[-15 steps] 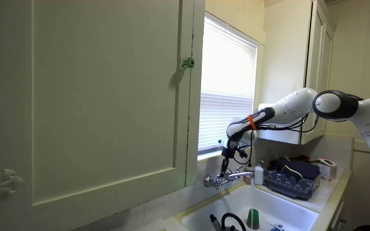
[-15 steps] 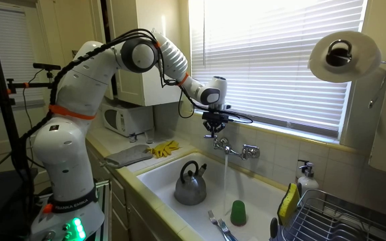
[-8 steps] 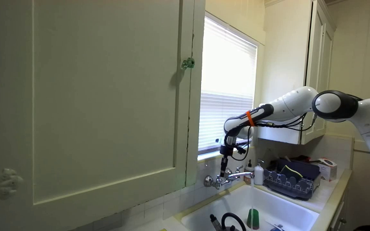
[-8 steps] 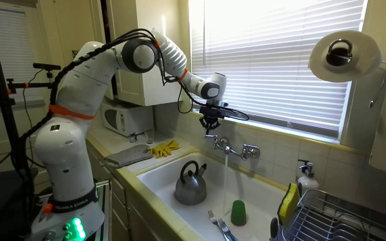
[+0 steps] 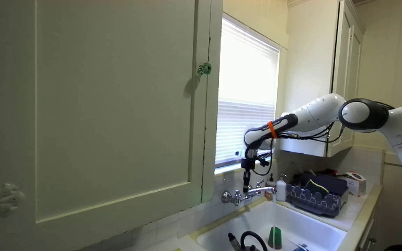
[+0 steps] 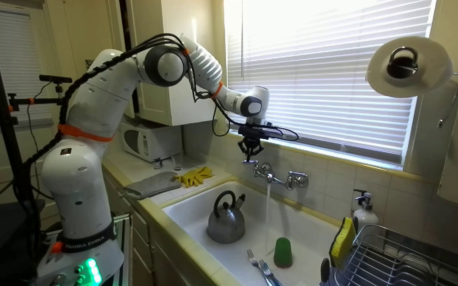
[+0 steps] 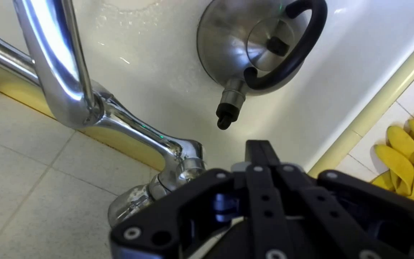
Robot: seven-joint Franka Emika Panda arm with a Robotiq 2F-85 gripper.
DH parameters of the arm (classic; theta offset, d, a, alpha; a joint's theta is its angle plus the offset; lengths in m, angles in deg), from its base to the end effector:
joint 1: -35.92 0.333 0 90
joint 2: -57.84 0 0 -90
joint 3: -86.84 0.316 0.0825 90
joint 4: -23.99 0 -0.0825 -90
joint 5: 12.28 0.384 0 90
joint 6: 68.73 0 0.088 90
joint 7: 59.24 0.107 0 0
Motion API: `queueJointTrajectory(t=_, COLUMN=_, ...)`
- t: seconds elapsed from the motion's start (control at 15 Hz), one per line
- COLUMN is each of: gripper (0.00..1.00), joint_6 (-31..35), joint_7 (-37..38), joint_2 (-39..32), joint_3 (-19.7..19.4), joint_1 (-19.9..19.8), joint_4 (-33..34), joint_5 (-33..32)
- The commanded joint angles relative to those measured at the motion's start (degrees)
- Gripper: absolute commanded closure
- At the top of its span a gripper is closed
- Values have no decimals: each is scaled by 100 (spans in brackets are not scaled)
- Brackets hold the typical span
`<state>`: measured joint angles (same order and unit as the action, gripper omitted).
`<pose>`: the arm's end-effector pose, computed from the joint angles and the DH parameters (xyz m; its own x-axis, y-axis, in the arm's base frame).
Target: Close the tap
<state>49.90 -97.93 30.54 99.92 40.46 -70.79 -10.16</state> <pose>0.6419 0.1881 0.3371 0.5900 0.8062 0.0443 0.8029 -0.5800 -0.1376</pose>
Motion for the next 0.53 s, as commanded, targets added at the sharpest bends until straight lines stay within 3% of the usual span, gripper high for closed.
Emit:
queueJointTrajectory(t=0.0, gripper=100, joint_6=93, joint_7=81, joint_2=-177, joint_3=-52, joint_1=117, joint_4=46, joint_5=-135)
queueJointTrajectory(t=0.47, gripper=100, joint_6=491, joint_7=140, joint_2=-326, joint_3=-65, joint_1=247, joint_4=60, joint_5=-340)
